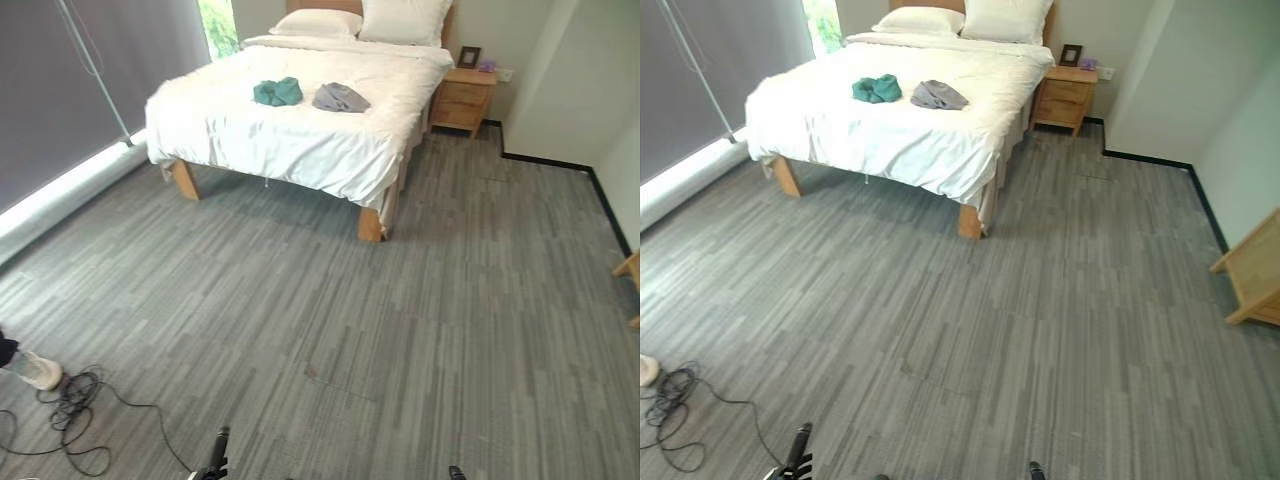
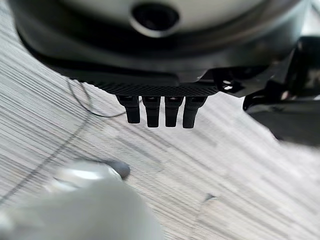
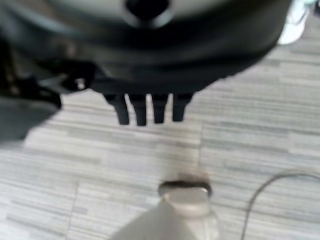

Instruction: Pick up bed clothes into laundry basket.

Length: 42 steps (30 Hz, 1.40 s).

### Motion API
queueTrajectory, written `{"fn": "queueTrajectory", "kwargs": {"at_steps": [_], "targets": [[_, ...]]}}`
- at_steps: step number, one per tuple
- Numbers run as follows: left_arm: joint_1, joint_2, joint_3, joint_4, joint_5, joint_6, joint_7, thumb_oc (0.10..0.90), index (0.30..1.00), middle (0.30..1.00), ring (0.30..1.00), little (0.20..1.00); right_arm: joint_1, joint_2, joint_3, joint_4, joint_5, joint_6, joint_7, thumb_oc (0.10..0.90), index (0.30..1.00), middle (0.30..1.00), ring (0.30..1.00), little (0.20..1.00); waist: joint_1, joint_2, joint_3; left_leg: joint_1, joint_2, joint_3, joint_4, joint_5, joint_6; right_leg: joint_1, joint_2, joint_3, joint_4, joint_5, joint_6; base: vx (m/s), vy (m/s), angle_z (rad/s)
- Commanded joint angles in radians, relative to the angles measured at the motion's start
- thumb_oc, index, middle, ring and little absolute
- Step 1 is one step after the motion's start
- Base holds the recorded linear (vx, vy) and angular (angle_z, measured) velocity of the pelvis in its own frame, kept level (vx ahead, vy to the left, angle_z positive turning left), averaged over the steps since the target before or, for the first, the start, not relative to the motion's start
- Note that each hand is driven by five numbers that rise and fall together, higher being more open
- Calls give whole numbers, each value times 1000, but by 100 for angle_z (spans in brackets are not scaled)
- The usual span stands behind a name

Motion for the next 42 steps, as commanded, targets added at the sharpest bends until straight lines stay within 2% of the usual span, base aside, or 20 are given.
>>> {"fn": "queueTrajectory", "kwargs": {"at_steps": [1,4,10,14,17,20,22,23,24,25,27,28,29,30,31,32,38,42], "targets": [[-98,-10,9,-6,-43,-66,-7,800,900,900,900,900,-76,11,3,-12,7,-46,-6,800,900,900,900,900,12,-27,-22,6,-6,-43,-106,57,-5,81,-41,-85,-245,150,93,34,33,0],[-91,-5,16,12,-27,-60,-12,800,900,900,900,900,-92,11,-2,-18,24,-46,5,800,900,900,900,900,18,-29,-39,32,-11,-43,-144,59,0,81,-48,-82,-241,150,102,44,46,2],[-73,1,24,81,30,-45,-22,800,900,900,900,900,-98,21,-8,32,26,-36,19,800,900,900,900,900,28,-33,-51,41,-12,-47,-140,49,6,93,-52,-84,-246,150,106,24,16,2],[-41,10,67,134,49,-28,-31,800,900,900,900,900,-73,27,-32,67,30,-28,32,800,900,900,900,900,32,-37,-64,56,-14,-47,-146,42,8,108,-56,-83,-258,151,110,47,11,2],[-58,16,72,226,156,35,-2,800,900,900,900,900,-81,12,-37,92,0,-9,27,800,900,900,900,900,19,-34,-73,62,-10,-33,-149,39,7,110,-55,-75,-266,156,111,24,7,4],[-93,17,47,188,129,23,-31,800,900,900,900,900,-101,-26,-57,116,-13,8,26,800,900,900,900,900,3,-23,-80,68,-6,-21,-152,34,7,106,-53,-63,-267,159,114,26,29,-14],[-127,30,3,134,133,9,-26,800,900,900,900,900,-130,-54,-100,86,86,-9,36,800,900,900,900,900,-6,-19,-85,71,-5,-17,-154,31,7,105,-54,-57,-268,160,115,27,22,-15],[-128,30,2,134,133,10,-25,800,900,900,900,900,-130,-54,-101,86,86,-9,36,800,900,900,900,900,-4,-18,-84,72,-5,-16,-154,31,7,106,-54,-57,-268,159,115,17,28,-18],[-168,43,-44,46,131,-6,-4,800,900,900,900,900,-151,-72,-140,42,220,-32,65,800,900,900,900,900,-7,-15,-83,73,-7,-17,-154,29,6,106,-54,-55,-266,159,117,5,15,-14],[-168,43,-44,46,131,-6,-4,800,900,900,900,900,-151,-72,-140,42,220,-32,65,800,900,900,900,900,-7,-15,-83,73,-7,-17,-154,29,6,106,-54,-55,-266,159,117,1,25,-10],[-172,91,-103,-236,40,-32,-6,800,900,900,900,900,-169,-120,-162,-77,308,-53,81,800,900,900,900,900,-2,-13,-79,67,-9,-22,-152,32,5,103,-55,-63,-265,164,122,0,0,0],[-168,93,-104,-243,39,-28,-5,800,900,900,900,900,-167,-119,-162,-79,308,-53,80,800,900,900,900,900,-2,-13,-80,68,-9,-22,-151,31,5,104,-55,-63,-265,163,122,-32,0,1],[-108,158,-98,-562,-8,-26,-7,800,900,900,900,900,-151,-138,-164,-321,284,-71,32,800,900,900,900,900,3,-13,-76,47,-9,-26,-143,43,7,87,-55,-67,-262,176,123,0,0,0],[-77,175,-74,-641,-16,-28,-3,800,900,900,900,900,-126,-129,-165,-431,273,-83,16,800,900,900,900,900,5,-14,-74,50,-10,-25,-143,37,5,91,-55,-67,-262,169,124,0,0,0],[-72,176,-74,-646,-16,-25,-3,800,900,900,900,900,-121,-126,-164,-438,271,-80,13,800,900,900,900,900,4,-15,-76,50,-10,-25,-143,37,5,91,-55,-67,-261,168,124,0,0,0],[-47,172,-9,-715,-25,-31,50,800,900,900,900,900,-88,-79,-168,-625,292,-103,-8,800,900,900,900,900,8,-23,-73,38,-13,-21,-137,36,5,79,-58,-65,-261,174,125,0,0,0],[-16,171,30,-832,-24,-33,82,800,900,900,900,900,-48,-41,-138,-784,251,-97,-20,800,900,900,900,900,15,-28,-69,31,-20,-14,-132,24,12,73,-66,-56,-263,177,130,25,28,-1],[13,178,60,-856,-2,-35,89,800,900,900,900,900,-13,-19,-122,-871,218,-98,-11,800,900,900,900,900,15,-34,-61,20,-24,-5,-125,16,17,59,-75,-45,-256,178,136,35,53,-2]]}}
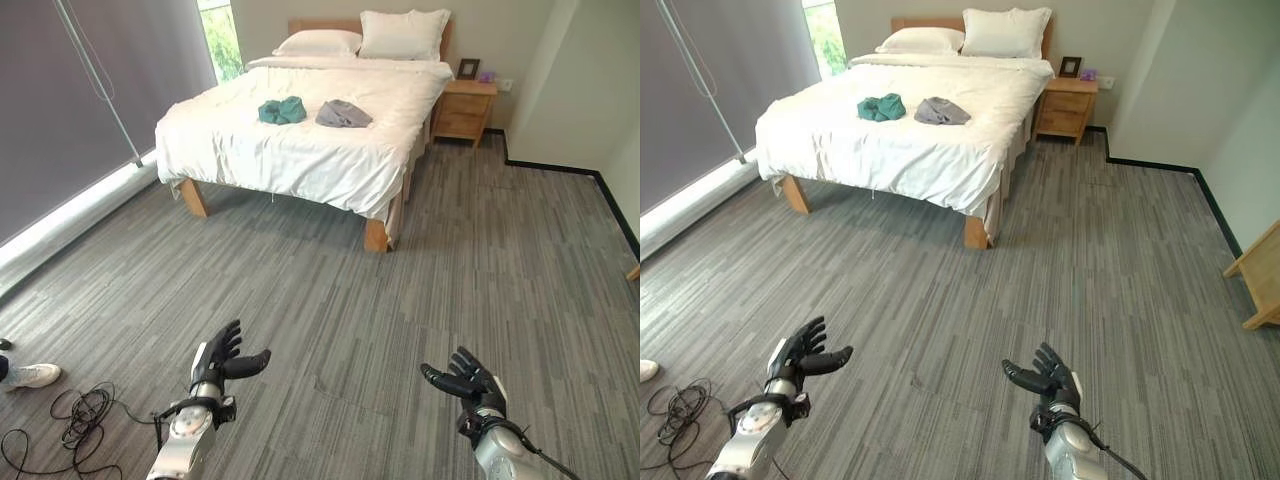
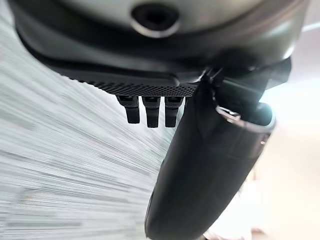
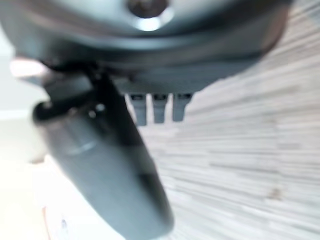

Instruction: Pick up bed clothes into laundry basket.

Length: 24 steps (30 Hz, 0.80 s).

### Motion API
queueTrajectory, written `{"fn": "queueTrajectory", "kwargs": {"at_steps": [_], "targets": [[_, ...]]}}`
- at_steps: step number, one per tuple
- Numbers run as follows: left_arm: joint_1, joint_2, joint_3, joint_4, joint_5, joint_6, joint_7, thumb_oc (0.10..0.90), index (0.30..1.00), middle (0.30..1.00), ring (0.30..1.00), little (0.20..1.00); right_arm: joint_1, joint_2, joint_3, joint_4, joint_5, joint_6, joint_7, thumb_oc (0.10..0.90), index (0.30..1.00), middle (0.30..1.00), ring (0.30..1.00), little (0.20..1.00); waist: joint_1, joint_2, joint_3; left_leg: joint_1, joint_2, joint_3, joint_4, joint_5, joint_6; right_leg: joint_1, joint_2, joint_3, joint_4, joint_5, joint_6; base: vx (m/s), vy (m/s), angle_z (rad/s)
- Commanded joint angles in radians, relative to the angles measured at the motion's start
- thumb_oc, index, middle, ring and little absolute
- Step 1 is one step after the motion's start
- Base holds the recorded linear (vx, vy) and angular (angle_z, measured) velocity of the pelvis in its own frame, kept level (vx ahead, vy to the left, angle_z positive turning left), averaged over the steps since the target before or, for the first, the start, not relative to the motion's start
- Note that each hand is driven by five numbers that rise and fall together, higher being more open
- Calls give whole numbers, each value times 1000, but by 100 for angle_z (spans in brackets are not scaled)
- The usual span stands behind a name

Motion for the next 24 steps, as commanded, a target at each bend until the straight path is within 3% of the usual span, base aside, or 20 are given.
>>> {"fn": "queueTrajectory", "kwargs": {"at_steps": [1,9,13,15,16,17,18,19,22,23,24], "targets": [[-77,48,68,-55,18,-77,16,800,900,900,900,900,-33,0,-31,-104,-31,-62,1,800,900,900,900,900,3,-52,3,-48,-33,-31,41,-63,-13,20,-90,-65,-114,109,95,20,50,-2],[-44,60,119,-80,46,-93,39,800,900,900,900,900,-35,35,-52,-69,51,-89,6,800,900,900,900,900,16,-82,29,-67,-55,-12,63,-91,4,0,-118,-43,-93,122,112,60,68,-6],[-54,57,121,-79,28,-100,48,800,900,900,900,900,-55,35,-59,-77,66,-98,2,800,900,900,900,900,27,-90,54,-93,-76,-9,101,-120,24,-62,-143,-30,26,131,126,43,115,-16],[-73,57,105,-83,28,-99,52,800,900,900,900,900,-66,38,-56,-93,74,-108,-9,800,900,900,900,900,25,-91,82,-107,-84,-22,141,-143,38,-122,-153,-21,152,159,128,49,119,-20],[-91,55,80,-85,36,-93,47,800,900,900,900,900,-57,47,-56,-107,75,-113,-8,800,900,900,900,900,15,-87,111,-97,-91,-37,179,-173,56,-165,-159,-18,289,221,117,105,118,-14],[-91,55,80,-84,36,-93,47,800,900,900,900,900,-57,47,-57,-108,75,-112,-8,800,900,900,900,900,16,-89,113,-99,-93,-36,183,-176,57,-168,-162,-17,296,218,118,218,181,-1],[-88,53,69,-100,38,-90,43,800,900,900,900,900,-47,53,-52,-123,66,-113,-12,800,900,900,900,900,9,-67,135,-71,-85,-39,188,-193,72,-217,-172,-39,419,253,113,206,136,33],[-87,53,64,-108,41,-88,45,800,900,900,900,900,-46,55,-47,-124,62,-115,-16,800,900,900,900,900,6,-58,142,-54,-80,-44,189,-195,73,-248,-170,-48,451,251,113,334,164,26],[-87,48,57,-116,27,-89,36,800,900,900,900,900,-29,52,-33,-146,66,-98,10,800,900,900,900,900,-34,-37,147,44,-54,-71,158,-200,52,-348,-119,-49,400,179,98,386,10,10],[-91,49,54,-116,15,-93,27,800,900,900,900,900,-23,45,-30,-152,68,-97,22,800,900,900,900,900,-52,-36,143,68,-51,-88,151,-202,41,-374,-103,-45,334,175,97,529,-121,30],[-98,47,50,-115,6,-100,20,800,900,900,900,900,-17,34,-27,-153,67,-99,34,800,900,900,900,900,-79,-32,145,116,-38,-114,144,-223,23,-383,-77,-38,192,183,100,553,-160,43]]}}
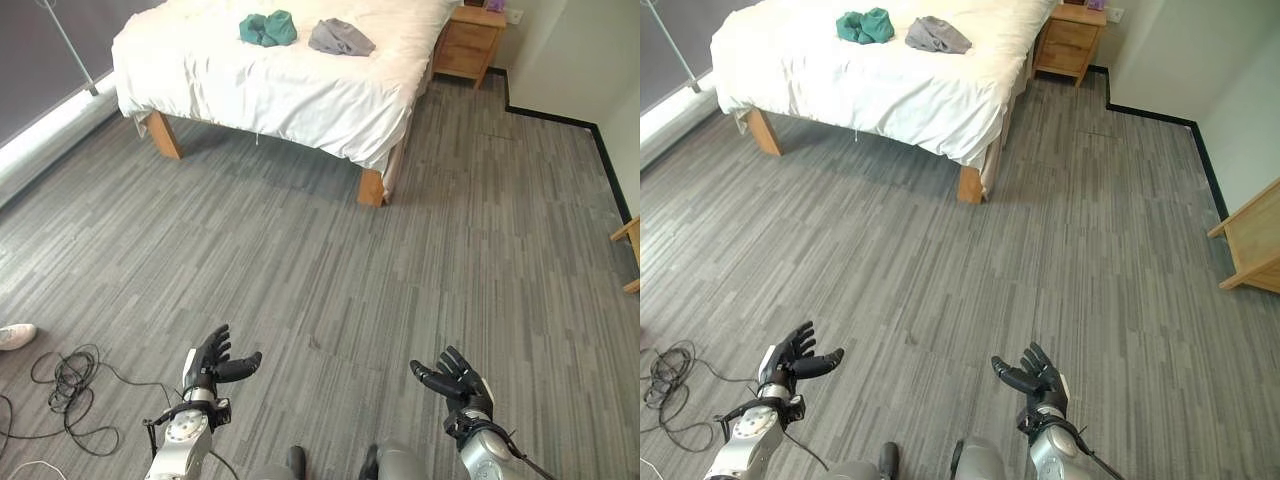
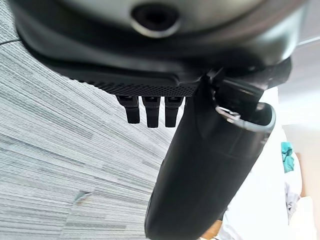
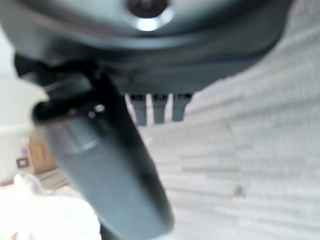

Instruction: Pick up bed clothes into laundry basket.

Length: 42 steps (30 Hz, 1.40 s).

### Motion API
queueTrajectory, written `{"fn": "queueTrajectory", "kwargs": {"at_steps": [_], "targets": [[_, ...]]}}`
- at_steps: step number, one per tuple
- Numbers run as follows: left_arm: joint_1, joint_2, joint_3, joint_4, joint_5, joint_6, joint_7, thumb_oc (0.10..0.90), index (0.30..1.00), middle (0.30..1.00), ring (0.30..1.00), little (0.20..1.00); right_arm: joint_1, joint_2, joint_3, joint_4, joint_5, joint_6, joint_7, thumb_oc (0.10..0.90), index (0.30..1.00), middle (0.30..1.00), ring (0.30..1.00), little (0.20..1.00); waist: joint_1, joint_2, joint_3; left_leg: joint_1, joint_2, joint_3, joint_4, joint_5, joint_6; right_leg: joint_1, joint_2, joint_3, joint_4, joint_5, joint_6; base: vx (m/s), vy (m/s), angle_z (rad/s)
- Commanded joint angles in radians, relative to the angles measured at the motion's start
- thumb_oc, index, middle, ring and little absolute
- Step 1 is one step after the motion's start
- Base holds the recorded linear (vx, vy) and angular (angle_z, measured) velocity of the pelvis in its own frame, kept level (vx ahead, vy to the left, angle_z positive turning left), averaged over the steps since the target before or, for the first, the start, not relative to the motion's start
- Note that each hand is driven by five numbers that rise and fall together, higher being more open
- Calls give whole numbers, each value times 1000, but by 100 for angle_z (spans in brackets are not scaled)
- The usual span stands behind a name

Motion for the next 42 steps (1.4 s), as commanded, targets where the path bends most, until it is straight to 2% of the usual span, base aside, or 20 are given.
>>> {"fn": "queueTrajectory", "kwargs": {"at_steps": [1,6,7,8,10,11,13,14,15,18,20,24,30,31,33,35,36,40,41,42], "targets": [[-60,51,32,-116,7,-104,-26,800,900,900,900,900,-16,-34,-17,-83,10,-80,34,800,900,900,900,900,-53,-28,-64,206,15,-104,2,-87,-77,28,41,20,-392,208,17,579,-182,49],[-70,41,22,-124,28,-101,-38,800,900,900,900,900,12,-21,-32,-85,57,-70,58,800,900,900,900,900,-98,-18,-83,326,72,-156,-19,-105,-120,-5,80,-25,-595,339,57,507,-170,59],[-59,28,0,-148,24,-100,-56,800,900,900,900,900,25,-29,-41,-83,97,-72,69,800,900,900,900,900,-102,-6,-110,303,106,-166,110,-3,-167,44,96,-26,-542,330,14,654,-292,58],[-58,27,-1,-148,24,-100,-55,800,900,900,900,900,25,-30,-41,-83,97,-72,69,800,900,900,900,900,-103,-4,-112,299,108,-167,114,-5,-168,43,97,-28,-541,329,13,597,-286,65],[-69,5,-24,-125,4,-90,-42,800,900,900,900,900,5,-45,-50,-49,130,-81,40,800,900,900,900,900,-101,15,-126,210,146,-139,368,235,-232,110,135,-32,-497,266,-43,378,-194,81],[-70,5,-24,-125,4,-90,-42,800,900,900,900,900,4,-44,-50,-48,130,-81,40,800,900,900,900,900,-105,11,-128,205,141,-144,368,238,-232,107,129,-33,-498,268,-43,361,-233,94],[-79,-13,-38,-152,-65,-88,-43,800,900,900,900,900,-20,-53,-61,-62,187,-99,15,800,900,900,900,900,-82,-19,-94,21,137,-82,715,334,-237,200,121,-51,-504,213,-102,395,-456,15],[-92,-5,-53,-152,-60,-85,-59,800,900,900,900,900,-50,-74,-39,-44,155,-98,-9,800,900,900,900,900,-46,-42,-58,-128,155,-10,854,282,-186,281,132,-29,-527,172,-133,511,-608,-23],[-112,1,-57,-145,-39,-82,-51,800,900,900,900,900,-79,-98,-26,-30,130,-91,-19,800,900,900,900,900,-27,-44,-45,-205,180,29,862,256,-181,325,137,-25,-537,151,-140,493,-457,7],[-127,-8,-60,-132,-69,-83,-37,800,900,900,900,900,-120,-107,-19,-45,144,-96,-34,800,900,900,900,900,5,-43,-40,-306,200,82,776,233,-187,384,133,-27,-553,127,-138,414,-130,2],[-121,-10,-62,-119,-64,-87,-49,800,900,900,900,900,-126,-97,-8,-125,104,-107,-29,800,900,900,900,900,41,-20,-55,-339,187,152,431,255,-184,461,149,-1,-572,82,-117,663,29,-45],[-129,-29,-82,-101,-50,-96,-52,800,900,900,900,900,-138,-90,26,-141,0,-106,-42,800,900,900,900,900,94,18,-76,-332,101,117,16,326,-183,602,192,68,-607,18,-104,568,75,-59],[-108,-35,-69,-138,-75,-104,-79,800,900,900,900,900,-98,-68,73,-209,-83,-73,13,800,900,900,900,900,107,-5,-133,-322,108,221,-14,334,-160,679,161,104,-575,-47,-86,556,68,-59],[-106,-22,-89,-136,-111,-105,-138,800,900,900,900,900,-96,-65,83,-186,-119,-74,29,800,900,900,900,900,124,-46,-159,-318,78,221,46,266,-108,650,107,94,-424,24,-23,492,150,-26],[-125,6,-135,-123,-129,-78,-197,800,900,900,900,900,-86,-45,69,-193,-69,-80,21,800,900,900,900,900,108,-51,-144,-272,63,244,73,206,-71,538,83,125,-102,272,61,524,217,-63],[-145,27,-164,-114,-141,-80,-218,800,900,900,900,900,-88,-36,72,-182,-31,-73,54,800,900,900,900,900,65,-14,-104,-187,63,217,60,164,-43,374,69,102,132,323,60,353,244,-9],[-145,30,-169,-123,-141,-82,-218,800,900,900,900,900,-87,-45,77,-181,-63,-66,51,800,900,900,900,900,47,2,-91,-155,64,193,48,146,-33,317,79,101,181,279,45,488,168,25],[-174,54,-227,-162,-173,-77,-286,800,900,900,900,900,-53,-56,32,-187,-56,-65,59,800,900,900,900,900,-20,20,-81,-30,41,95,-13,112,-39,196,68,107,-5,164,-7,393,-3,80],[-184,55,-242,-161,-208,-71,-312,800,900,900,900,900,-45,-58,22,-189,-55,-69,60,800,900,900,900,900,-38,18,-80,-14,35,74,-19,101,-46,190,86,132,-69,146,-8,323,-114,86],[-203,50,-271,-154,-248,-66,-350,800,900,900,900,900,-33,-65,5,-177,-51,-76,61,800,900,900,900,900,-66,3,-85,6,3,21,-18,73,-49,189,112,225,-285,129,-5,315,-109,101]]}}
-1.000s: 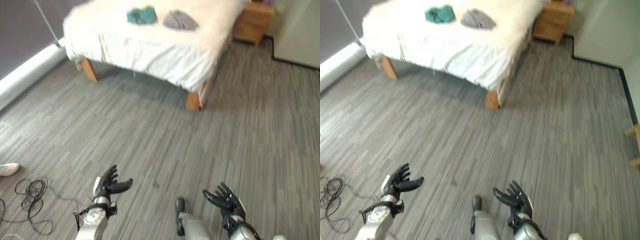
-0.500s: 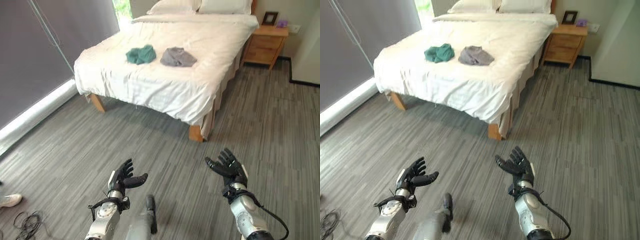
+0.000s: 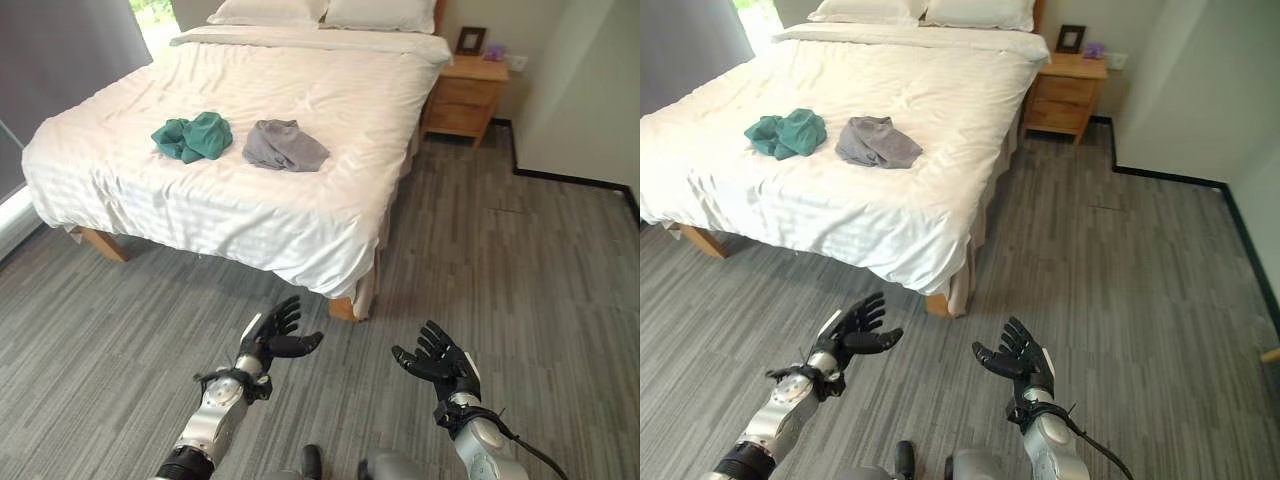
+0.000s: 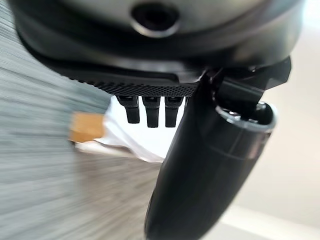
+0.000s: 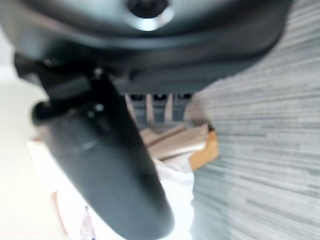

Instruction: Pick up bed clothes into laundry basket.

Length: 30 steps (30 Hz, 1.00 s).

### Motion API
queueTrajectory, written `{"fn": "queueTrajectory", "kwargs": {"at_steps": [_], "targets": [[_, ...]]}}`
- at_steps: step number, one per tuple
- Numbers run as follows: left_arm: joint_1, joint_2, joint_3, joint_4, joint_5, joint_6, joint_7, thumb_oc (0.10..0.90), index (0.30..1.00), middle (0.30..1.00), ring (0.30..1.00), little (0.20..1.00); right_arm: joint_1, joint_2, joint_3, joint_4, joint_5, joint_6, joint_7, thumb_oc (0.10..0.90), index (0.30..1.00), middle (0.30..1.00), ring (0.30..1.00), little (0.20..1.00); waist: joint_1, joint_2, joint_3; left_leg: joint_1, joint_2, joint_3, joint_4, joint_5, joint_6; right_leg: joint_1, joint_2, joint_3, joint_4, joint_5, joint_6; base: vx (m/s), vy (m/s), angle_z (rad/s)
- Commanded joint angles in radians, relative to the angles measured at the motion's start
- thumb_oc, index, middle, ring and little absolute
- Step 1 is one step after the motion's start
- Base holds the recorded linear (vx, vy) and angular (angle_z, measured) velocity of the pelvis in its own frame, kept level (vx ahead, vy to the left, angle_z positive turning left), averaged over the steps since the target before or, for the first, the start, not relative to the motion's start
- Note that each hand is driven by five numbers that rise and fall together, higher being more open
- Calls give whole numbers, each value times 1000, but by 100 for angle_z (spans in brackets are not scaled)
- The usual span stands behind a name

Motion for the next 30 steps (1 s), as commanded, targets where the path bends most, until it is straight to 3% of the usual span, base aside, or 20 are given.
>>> {"fn": "queueTrajectory", "kwargs": {"at_steps": [1,2,5,8,11,15,25,26,27,28,30], "targets": [[-27,55,-18,-47,-112,-64,-104,800,900,900,900,900,-65,-20,-60,-58,13,-84,26,800,900,900,900,900,-21,-28,-55,-9,11,13,23,-14,-104,124,31,100,-426,237,34,360,-131,111],[-50,58,-48,-35,-123,-58,-138,800,900,900,900,900,-23,-26,-99,-74,19,-88,35,800,900,900,900,900,-51,-53,-57,5,-19,-52,38,-39,-107,185,61,252,-534,231,53,239,-98,149],[14,78,-49,-105,-163,-53,-190,800,900,900,900,900,-23,-38,-108,-71,18,-81,43,800,900,900,900,900,-21,-57,-77,6,-28,-50,31,-38,-106,213,40,203,-569,277,59,196,-101,148],[90,118,-24,-161,-278,-27,-265,800,900,900,900,900,-43,-78,-140,-76,21,-92,75,800,900,900,900,900,-6,-49,-86,-5,-26,-78,22,-33,-107,234,47,186,-620,280,52,75,-74,31],[131,152,1,-187,-300,-26,-275,800,900,900,900,900,-39,-97,-163,-86,-3,-99,69,800,900,900,900,900,1,-51,-89,-13,-26,-91,17,-24,-110,248,52,183,-643,277,43,65,-66,0],[199,203,69,-204,-242,-47,-244,800,900,900,900,900,-9,-103,-183,-76,-4,-100,77,800,900,900,900,900,25,-53,-100,-5,-16,-122,-40,6,-120,274,57,157,-672,261,26,67,-47,12],[218,153,155,-173,-3,-75,-93,800,900,900,900,900,15,-53,-164,-101,0,-83,77,800,900,900,900,900,43,-60,-111,15,-6,-149,-73,15,-125,311,57,127,-702,245,13,18,-15,10],[214,56,351,-107,89,-65,126,800,900,900,900,900,17,-36,-201,-98,68,-72,33,800,900,900,900,900,36,-84,-52,-26,73,30,55,-103,-137,217,28,-118,-403,157,7,-94,-63,3],[214,43,358,-111,58,-72,128,800,900,900,900,900,8,-49,-181,-101,40,-69,35,800,900,900,900,900,57,-102,-60,-32,55,43,52,-103,-142,237,6,-139,-533,175,1,-144,-90,-8],[213,31,349,-102,50,-75,124,800,900,900,900,900,-7,-59,-168,-93,38,-68,23,800,900,900,900,900,63,-106,-70,-50,53,43,60,-96,-143,271,8,-118,-595,175,7,-162,-103,-35],[211,25,341,-93,52,-73,126,800,900,900,900,900,-23,-65,-159,-81,45,-67,16,800,900,900,900,900,71,-104,-74,-45,58,55,55,-93,-144,270,24,-78,-602,183,4,-73,-50,-68]]}}
